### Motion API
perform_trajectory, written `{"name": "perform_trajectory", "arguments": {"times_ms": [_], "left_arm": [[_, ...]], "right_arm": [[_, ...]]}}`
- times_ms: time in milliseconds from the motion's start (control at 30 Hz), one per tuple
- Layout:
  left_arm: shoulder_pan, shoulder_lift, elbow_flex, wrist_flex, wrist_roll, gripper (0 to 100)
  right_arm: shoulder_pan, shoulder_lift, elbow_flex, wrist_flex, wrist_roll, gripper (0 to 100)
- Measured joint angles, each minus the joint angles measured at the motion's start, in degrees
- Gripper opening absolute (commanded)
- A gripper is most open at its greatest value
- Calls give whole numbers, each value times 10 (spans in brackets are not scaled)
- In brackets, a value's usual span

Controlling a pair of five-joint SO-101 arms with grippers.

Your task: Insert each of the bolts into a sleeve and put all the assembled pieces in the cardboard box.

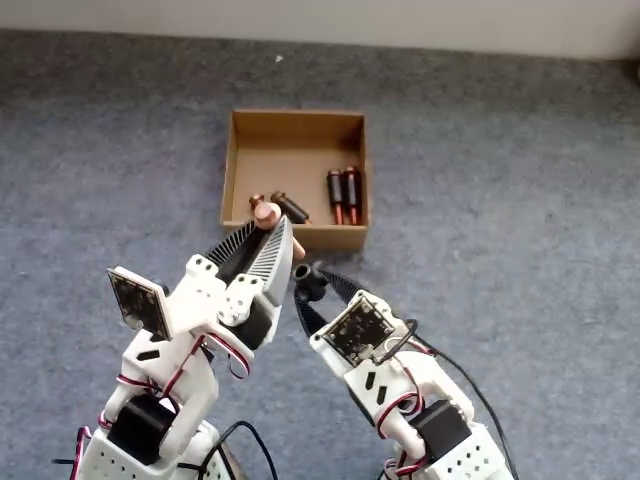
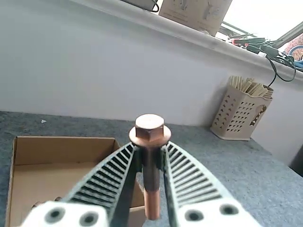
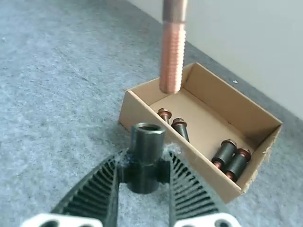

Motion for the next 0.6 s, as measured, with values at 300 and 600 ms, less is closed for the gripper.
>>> {"name": "perform_trajectory", "arguments": {"times_ms": [300, 600], "left_arm": [[-1, 0, 0, 0, 0, 5], [-1, 0, 0, 11, 0, 5]], "right_arm": [[-2, 0, 0, -43, 4, 5], [-2, 0, 0, -82, 4, 5]]}}
